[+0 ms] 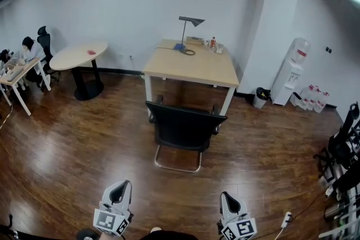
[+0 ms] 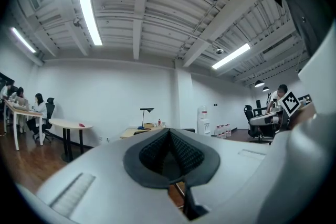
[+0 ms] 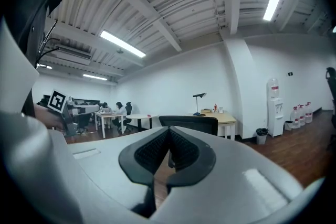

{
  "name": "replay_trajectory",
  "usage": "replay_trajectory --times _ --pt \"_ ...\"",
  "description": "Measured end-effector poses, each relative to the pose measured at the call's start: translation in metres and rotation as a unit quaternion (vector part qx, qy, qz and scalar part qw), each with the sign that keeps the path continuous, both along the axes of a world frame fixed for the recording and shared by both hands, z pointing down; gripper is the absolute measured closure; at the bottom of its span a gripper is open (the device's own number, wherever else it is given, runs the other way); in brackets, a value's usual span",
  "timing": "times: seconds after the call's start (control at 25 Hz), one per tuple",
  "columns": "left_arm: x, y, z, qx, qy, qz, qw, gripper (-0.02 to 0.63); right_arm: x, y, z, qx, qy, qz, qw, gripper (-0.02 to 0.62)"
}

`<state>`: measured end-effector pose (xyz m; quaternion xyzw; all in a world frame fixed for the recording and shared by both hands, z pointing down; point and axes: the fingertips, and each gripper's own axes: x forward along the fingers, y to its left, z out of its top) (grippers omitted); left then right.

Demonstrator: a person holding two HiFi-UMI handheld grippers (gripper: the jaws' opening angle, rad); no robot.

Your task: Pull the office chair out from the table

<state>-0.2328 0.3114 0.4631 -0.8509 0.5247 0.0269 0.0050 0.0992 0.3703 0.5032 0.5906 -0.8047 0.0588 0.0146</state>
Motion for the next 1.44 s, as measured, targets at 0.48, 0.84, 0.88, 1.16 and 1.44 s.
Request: replay_trajectory --times 0.48,0.84,0.88,1.16,1.44 --pt "0.033 0.005 0.006 0.000 0.000 0.003 1.0000 0.603 0.025 -0.005 -0.014 0.011 0.001 -0.010 1.000 0.584" --pt "0.045 0.005 0.011 -0.007 0.007 0.009 0.9999 0.603 0.039 -0.006 -0.029 0.030 -0.032 0.003 0.999 0.584" --pt "0.044 0.005 0.011 -0.004 0.005 0.008 0.9999 0.603 0.039 -0.006 -0.029 0.030 -0.032 0.002 0.999 0.584" --pt "0.046 0.008 0.021 -0.001 -0.046 0.009 0.9989 0.603 0.035 0.000 -0.025 0.030 -0.021 0.002 0.999 0.584" --pt "0.061 0.012 0.038 -0.003 -0.081 0.037 0.9960 0.603 0.039 -0.002 -0.017 0.021 -0.038 0.007 0.999 0.584"
